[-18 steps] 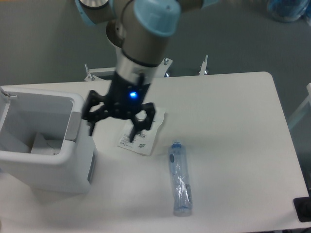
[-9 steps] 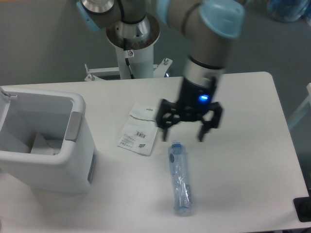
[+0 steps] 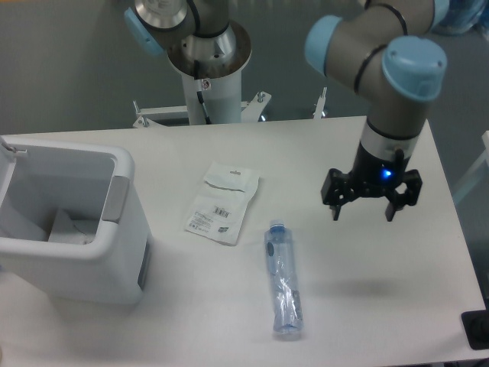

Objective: Open the trash can

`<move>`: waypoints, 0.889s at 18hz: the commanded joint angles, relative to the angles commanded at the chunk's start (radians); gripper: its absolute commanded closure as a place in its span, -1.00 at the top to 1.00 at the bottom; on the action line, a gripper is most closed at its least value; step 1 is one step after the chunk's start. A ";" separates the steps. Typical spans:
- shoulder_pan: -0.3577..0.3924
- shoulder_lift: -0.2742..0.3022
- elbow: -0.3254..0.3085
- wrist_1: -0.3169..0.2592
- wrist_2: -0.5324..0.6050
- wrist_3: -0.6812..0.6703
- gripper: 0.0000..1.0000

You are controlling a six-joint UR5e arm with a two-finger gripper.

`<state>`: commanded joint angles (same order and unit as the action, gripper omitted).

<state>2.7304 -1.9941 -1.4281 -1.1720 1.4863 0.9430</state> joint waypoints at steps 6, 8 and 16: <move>0.017 -0.009 -0.008 0.002 0.014 0.094 1.00; 0.015 -0.012 -0.008 0.002 0.026 0.094 1.00; 0.015 -0.020 -0.006 0.002 0.029 0.092 1.00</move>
<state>2.7458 -2.0141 -1.4343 -1.1704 1.5156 1.0354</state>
